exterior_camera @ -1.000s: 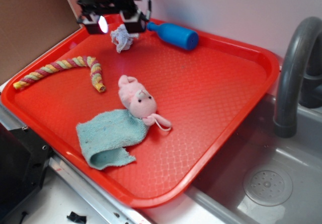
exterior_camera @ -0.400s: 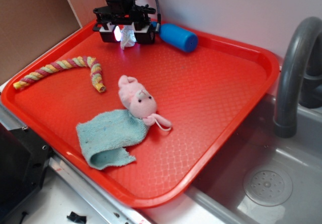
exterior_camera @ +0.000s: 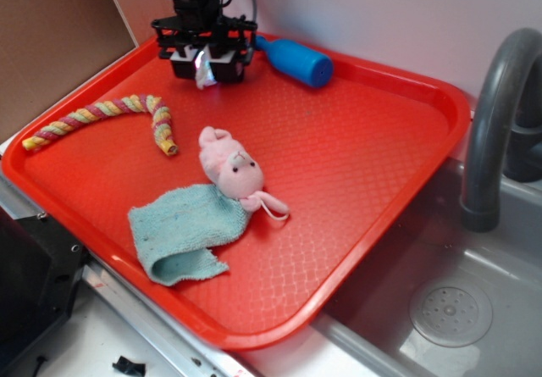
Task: Grab the white paper.
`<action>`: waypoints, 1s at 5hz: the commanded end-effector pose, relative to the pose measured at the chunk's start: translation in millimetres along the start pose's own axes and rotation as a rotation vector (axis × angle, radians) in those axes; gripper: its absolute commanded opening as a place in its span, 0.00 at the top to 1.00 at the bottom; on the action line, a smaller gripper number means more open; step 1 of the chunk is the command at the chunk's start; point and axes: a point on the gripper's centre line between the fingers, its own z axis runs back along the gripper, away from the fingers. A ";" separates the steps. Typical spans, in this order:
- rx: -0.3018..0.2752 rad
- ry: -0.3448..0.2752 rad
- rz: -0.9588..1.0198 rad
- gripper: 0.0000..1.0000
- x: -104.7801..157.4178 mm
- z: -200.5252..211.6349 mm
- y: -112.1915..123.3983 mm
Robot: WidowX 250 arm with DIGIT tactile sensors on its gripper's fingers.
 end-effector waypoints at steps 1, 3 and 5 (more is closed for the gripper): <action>-0.112 0.000 -0.131 1.00 -34.7 85.1 -15.4; -0.208 -0.122 -0.250 1.00 -117.5 160.3 -37.6; -0.275 -0.168 -0.241 1.00 -146.3 177.8 -28.6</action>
